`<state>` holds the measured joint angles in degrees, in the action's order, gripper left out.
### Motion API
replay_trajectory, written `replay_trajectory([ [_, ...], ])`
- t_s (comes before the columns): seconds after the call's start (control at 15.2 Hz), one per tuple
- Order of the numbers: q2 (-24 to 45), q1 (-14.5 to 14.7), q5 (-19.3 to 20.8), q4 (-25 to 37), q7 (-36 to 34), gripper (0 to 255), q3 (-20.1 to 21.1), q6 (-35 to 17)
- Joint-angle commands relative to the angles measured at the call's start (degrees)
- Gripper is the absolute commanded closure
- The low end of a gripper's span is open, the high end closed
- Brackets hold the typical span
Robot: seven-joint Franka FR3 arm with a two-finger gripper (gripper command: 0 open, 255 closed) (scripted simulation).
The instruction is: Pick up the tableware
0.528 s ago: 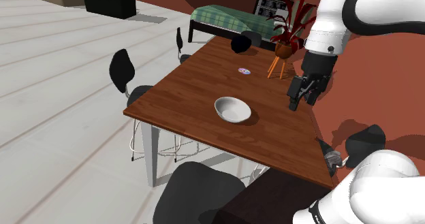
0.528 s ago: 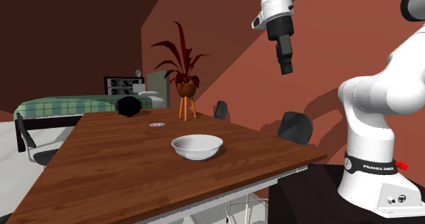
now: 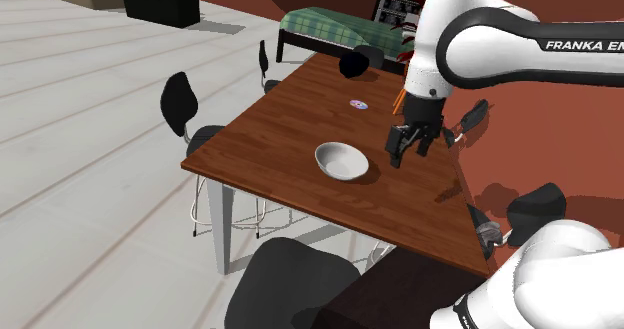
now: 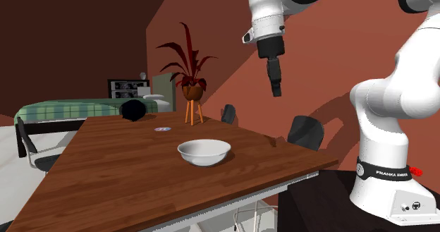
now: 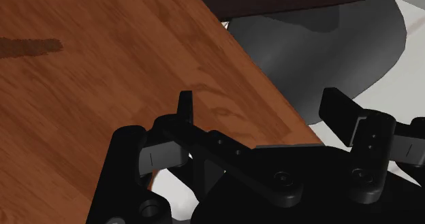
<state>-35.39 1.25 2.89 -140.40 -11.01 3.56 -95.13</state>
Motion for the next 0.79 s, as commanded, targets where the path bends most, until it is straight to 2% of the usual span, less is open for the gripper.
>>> replay_trajectory([
  [0.0, 3.71, 0.02, 1.62, 0.10, -0.92, 0, 1.39, -3.99],
  [0.4, 16.30, -0.86, 8.42, 2.55, -4.91, 0, 5.02, -14.21],
  [0.73, 27.71, -1.80, 16.50, 7.01, -10.00, 0, 7.41, -20.22],
])
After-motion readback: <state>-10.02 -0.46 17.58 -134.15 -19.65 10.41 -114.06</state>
